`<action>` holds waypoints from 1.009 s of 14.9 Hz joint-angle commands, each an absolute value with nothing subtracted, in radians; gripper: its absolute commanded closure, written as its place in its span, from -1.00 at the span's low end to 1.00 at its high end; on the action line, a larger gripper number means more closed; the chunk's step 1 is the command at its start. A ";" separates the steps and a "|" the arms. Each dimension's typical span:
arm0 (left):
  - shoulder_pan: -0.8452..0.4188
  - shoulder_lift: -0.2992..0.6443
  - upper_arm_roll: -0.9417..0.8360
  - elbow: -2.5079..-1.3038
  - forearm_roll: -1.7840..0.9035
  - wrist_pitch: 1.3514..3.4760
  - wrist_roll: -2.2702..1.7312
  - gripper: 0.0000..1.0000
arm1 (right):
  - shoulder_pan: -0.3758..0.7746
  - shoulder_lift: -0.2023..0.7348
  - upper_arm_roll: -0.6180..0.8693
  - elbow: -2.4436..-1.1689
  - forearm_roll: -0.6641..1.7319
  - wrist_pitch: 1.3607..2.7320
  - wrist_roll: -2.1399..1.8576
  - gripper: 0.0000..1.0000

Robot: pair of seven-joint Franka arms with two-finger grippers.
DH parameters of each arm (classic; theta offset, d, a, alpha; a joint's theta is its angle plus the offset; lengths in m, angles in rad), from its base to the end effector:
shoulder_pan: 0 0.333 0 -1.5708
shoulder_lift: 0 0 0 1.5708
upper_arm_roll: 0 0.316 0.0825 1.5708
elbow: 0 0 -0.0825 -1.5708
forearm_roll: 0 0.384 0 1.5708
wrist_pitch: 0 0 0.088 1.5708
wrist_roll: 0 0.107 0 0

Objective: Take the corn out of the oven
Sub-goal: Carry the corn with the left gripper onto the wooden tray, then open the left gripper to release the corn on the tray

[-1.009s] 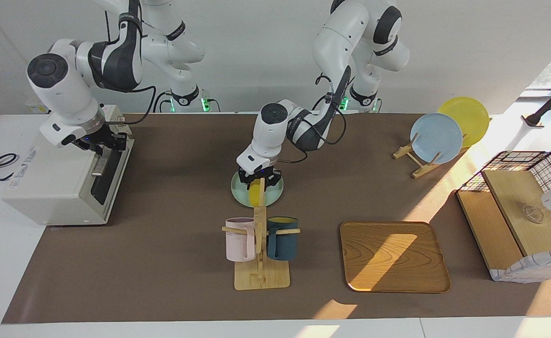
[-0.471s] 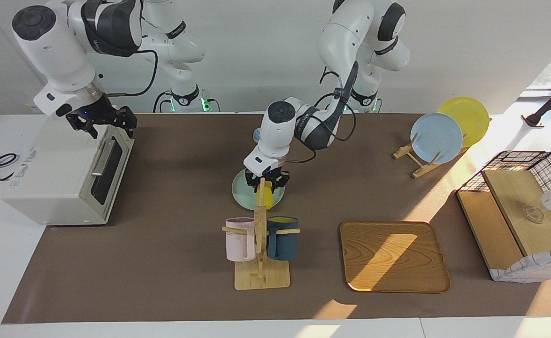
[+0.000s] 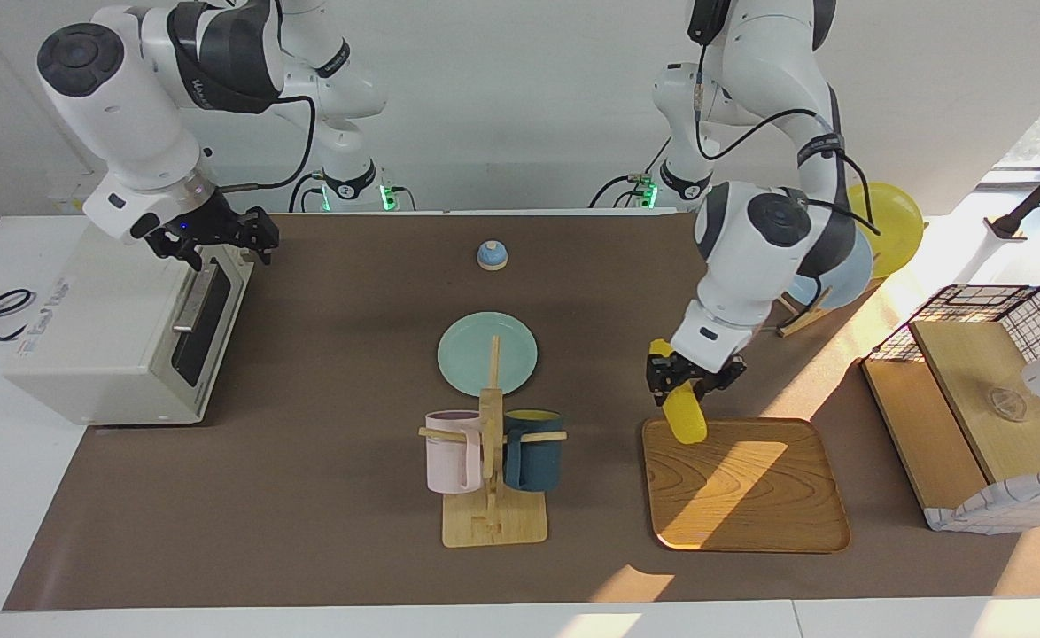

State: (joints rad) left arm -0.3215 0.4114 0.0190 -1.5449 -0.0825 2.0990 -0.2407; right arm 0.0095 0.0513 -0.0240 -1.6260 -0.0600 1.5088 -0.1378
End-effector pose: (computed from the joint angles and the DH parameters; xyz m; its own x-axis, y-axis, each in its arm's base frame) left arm 0.6581 -0.2114 0.4285 0.9925 -0.0211 0.1205 -0.0334 -0.9944 0.1004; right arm 0.5579 -0.0145 0.5655 0.9775 0.1191 -0.1743 0.1274 -0.9912 0.0372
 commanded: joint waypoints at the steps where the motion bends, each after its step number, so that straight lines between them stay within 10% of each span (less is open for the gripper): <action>1: -0.261 0.611 0.006 -1.285 -0.077 2.029 -0.173 1.00 | 0.006 0.054 -0.023 -1.606 -0.037 1.485 -0.138 -1.00; 13: -0.179 0.776 0.005 -1.244 -0.051 2.220 -0.002 1.00 | 0.006 0.017 -0.023 -1.632 0.000 1.491 -0.138 -1.00; 14: -0.181 0.776 0.005 -1.244 -0.051 2.220 -0.002 0.37 | 0.006 0.017 -0.023 -1.634 -0.003 1.493 -0.138 -1.00; 15: -0.179 0.775 0.005 -1.244 -0.049 2.209 0.000 -0.99 | 0.006 0.017 -0.023 -1.632 -0.009 1.494 -0.140 -1.00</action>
State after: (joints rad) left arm -0.1876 0.7738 0.0110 -1.2507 -0.0670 2.2088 -0.0140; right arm 0.0100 0.0373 -0.0233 -1.6129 -0.0123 1.4980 -0.1378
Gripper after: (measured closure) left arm 0.436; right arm 0.000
